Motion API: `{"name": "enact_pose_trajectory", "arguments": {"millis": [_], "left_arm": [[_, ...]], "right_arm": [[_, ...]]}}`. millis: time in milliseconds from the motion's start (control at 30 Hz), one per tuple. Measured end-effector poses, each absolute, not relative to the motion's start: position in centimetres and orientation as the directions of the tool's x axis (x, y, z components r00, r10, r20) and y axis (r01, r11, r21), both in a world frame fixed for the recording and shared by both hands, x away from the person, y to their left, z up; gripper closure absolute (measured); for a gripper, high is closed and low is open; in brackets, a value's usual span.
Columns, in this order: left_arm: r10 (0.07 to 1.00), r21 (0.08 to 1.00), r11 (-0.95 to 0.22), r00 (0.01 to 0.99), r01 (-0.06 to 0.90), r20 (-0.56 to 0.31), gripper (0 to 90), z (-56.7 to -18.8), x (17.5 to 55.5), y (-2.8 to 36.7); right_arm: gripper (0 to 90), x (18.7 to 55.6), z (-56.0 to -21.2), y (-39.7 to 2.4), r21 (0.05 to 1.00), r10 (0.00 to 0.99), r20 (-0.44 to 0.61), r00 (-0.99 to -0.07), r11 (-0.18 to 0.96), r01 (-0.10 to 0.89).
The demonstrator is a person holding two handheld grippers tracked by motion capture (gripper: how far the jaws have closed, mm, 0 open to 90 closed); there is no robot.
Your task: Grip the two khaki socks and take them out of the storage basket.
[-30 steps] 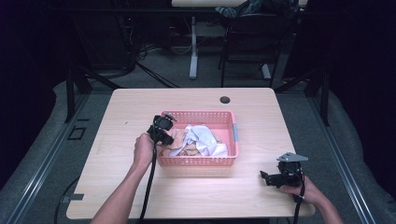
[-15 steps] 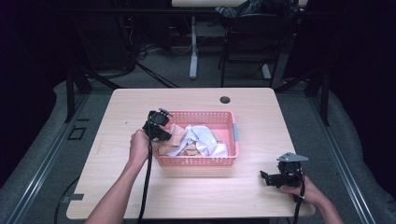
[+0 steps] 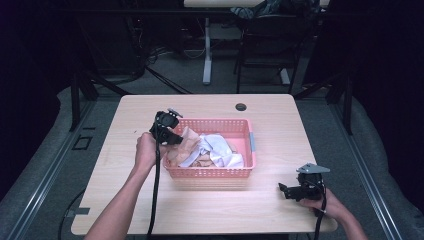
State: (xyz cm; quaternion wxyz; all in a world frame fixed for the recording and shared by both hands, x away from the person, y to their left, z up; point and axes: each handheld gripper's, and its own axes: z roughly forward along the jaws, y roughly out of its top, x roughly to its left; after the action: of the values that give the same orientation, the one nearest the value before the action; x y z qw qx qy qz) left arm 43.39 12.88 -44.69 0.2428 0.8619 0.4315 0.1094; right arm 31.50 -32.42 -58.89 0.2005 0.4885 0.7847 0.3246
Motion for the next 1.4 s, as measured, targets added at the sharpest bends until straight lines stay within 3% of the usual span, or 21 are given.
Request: {"name": "enact_pose_trajectory", "arguments": {"millis": [667, 1400], "left_arm": [[0.802, 0.564, -0.485, 0.596, 0.669, -0.017, 83.0, -41.1, 43.7, 14.0], [0.848, 0.621, -0.407, 0.529, 0.670, -0.014, 83.1, -38.4, 43.2, 18.4]], "right_arm": [[0.0, 31.5, -58.9, -32.4, 0.705, 0.897, 0.002, -0.443, 0.312, 0.636], [0.0, 31.5, -58.9, -32.4, 0.705, 0.897, 0.002, -0.443, 0.313, 0.636]]}}
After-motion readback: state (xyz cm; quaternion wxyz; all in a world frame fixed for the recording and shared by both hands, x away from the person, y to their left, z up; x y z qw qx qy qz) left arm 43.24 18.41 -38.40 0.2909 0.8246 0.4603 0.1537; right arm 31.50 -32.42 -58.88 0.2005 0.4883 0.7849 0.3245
